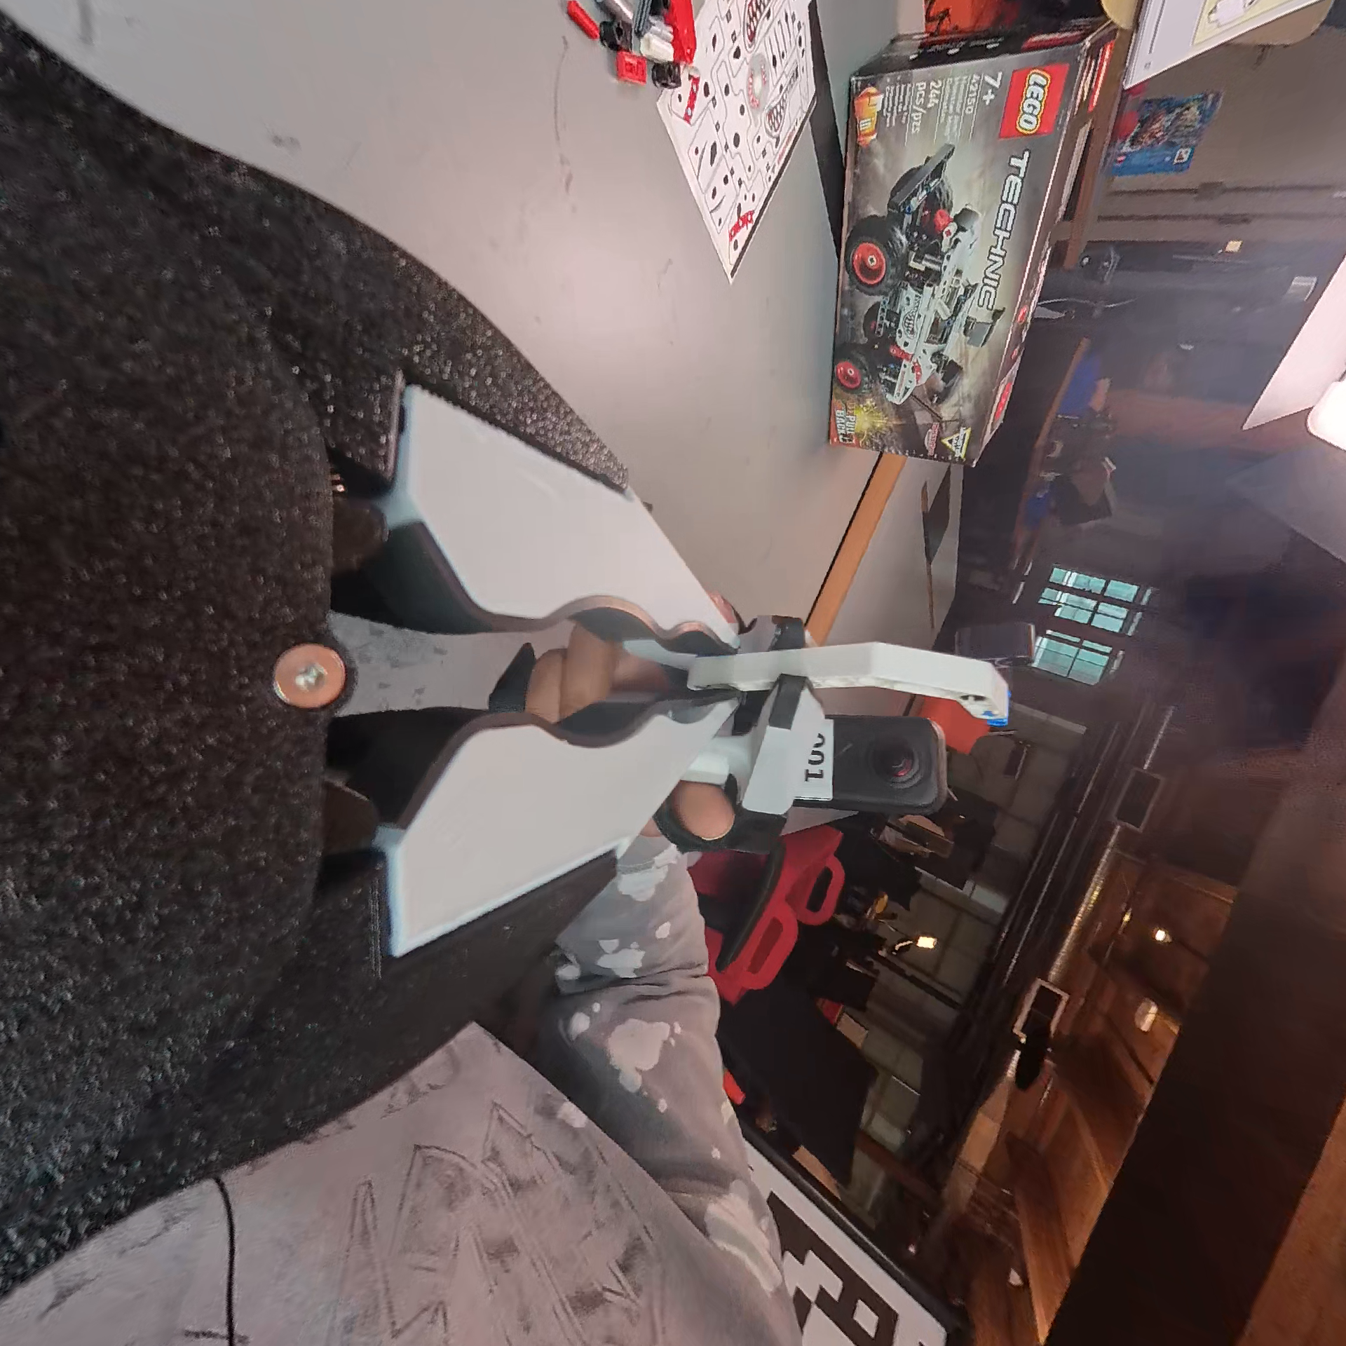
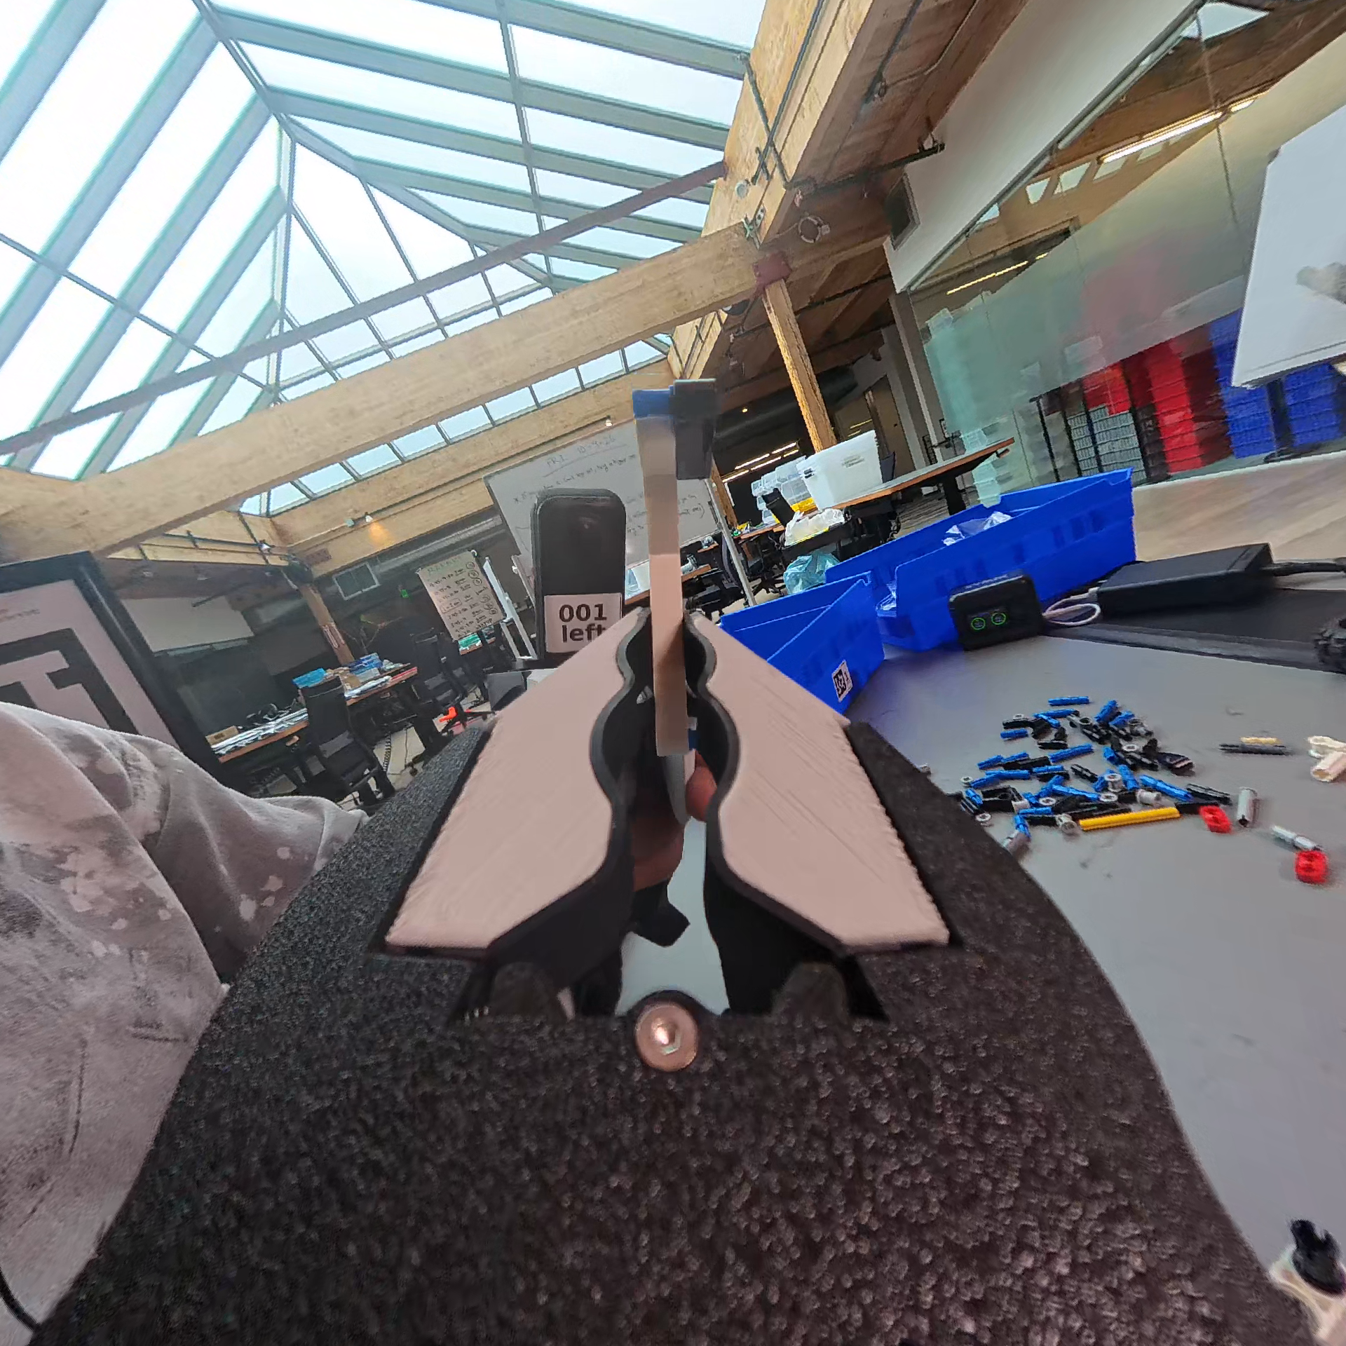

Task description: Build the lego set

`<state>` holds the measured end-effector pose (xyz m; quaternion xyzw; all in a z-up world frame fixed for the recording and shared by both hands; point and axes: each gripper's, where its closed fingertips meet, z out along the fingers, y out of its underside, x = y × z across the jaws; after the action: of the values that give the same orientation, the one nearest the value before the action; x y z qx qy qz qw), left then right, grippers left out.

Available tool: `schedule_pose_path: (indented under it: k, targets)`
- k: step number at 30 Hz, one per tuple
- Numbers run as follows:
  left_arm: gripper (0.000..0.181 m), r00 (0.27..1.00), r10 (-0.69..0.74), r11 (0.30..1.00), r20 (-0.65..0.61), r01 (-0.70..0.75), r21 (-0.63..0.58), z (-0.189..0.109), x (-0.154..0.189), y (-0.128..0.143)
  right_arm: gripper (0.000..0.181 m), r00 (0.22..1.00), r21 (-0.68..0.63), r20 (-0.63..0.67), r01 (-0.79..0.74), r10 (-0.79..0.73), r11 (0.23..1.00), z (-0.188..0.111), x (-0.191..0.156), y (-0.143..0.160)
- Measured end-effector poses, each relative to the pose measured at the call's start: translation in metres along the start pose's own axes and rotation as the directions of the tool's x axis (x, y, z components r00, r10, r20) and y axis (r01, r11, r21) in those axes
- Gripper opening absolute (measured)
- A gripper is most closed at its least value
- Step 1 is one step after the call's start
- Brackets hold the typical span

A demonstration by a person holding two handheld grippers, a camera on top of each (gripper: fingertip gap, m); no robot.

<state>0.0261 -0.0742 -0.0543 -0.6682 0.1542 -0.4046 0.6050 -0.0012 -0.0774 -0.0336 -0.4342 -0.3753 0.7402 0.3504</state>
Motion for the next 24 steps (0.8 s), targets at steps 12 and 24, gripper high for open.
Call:
schedule_pose_path:
  k: [12,24]
  targets:
    - [0.007,0.904,0.419,0.850,0.078,-0.361,-0.383,-0.052,-0.035,0.021,0.026,0.945,-0.433,0.149,0.328,-0.293,0.840,-0.059,0.012,-0.006]
    - [0.008,0.887,0.461,0.671,-0.024,-0.366,-0.646,-0.031,-0.049,0.042,0.029,0.742,-0.655,0.326,0.624,-0.586,0.426,-0.061,0.036,0.021]
